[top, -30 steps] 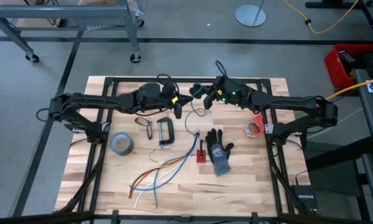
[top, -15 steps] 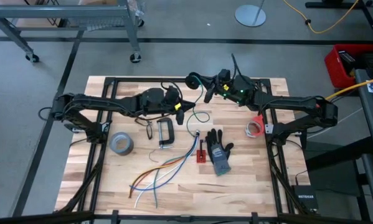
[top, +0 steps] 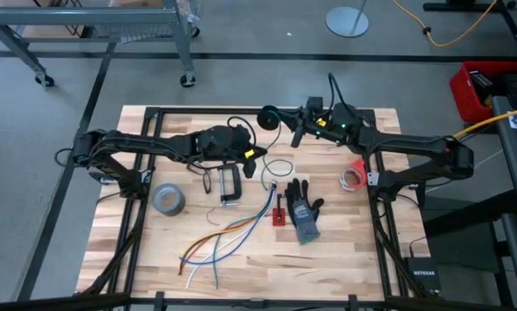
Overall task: Coil cords
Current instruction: Coil the green wire on the spool
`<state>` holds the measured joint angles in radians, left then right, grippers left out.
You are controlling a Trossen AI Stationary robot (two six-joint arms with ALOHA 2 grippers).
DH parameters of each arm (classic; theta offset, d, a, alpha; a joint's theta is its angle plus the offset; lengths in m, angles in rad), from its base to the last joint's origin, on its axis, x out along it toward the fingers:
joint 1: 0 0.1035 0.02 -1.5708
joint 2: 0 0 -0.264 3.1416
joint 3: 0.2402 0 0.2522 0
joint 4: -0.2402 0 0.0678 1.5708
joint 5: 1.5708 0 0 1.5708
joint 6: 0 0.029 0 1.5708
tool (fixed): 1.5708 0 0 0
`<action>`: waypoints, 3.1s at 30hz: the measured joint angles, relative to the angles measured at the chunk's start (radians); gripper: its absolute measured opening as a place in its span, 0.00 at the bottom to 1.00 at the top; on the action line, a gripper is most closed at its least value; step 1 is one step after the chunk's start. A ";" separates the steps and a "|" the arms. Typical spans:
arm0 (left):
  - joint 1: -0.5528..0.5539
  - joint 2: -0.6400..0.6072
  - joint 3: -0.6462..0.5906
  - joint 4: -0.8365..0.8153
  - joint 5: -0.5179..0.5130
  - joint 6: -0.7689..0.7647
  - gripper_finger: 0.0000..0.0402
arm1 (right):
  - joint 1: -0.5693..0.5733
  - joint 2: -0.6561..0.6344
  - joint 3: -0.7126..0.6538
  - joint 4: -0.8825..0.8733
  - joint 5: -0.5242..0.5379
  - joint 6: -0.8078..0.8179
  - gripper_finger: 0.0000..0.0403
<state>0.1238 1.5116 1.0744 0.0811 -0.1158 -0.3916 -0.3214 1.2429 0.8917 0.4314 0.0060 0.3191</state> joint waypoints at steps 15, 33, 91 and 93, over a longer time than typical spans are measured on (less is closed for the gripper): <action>0.001 0.000 0.000 -0.129 0.000 0.042 0.00 | 0.000 -0.181 0.000 -0.474 -0.149 -0.013 0.01; 0.077 0.000 -0.001 -0.041 0.000 0.014 0.00 | 0.000 -0.162 0.000 -0.704 -0.144 -0.040 0.01; 0.105 0.003 0.000 0.040 -0.026 -0.130 0.00 | 0.003 0.146 -0.001 -0.343 -0.058 0.013 0.01; 0.110 0.003 0.000 0.039 -0.026 -0.132 0.00 | 0.002 0.146 -0.001 -0.349 -0.069 0.013 0.01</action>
<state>0.2341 1.5146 1.0744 0.1200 -0.1413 -0.5236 -0.3190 1.3884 0.8906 0.0828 -0.0631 0.3321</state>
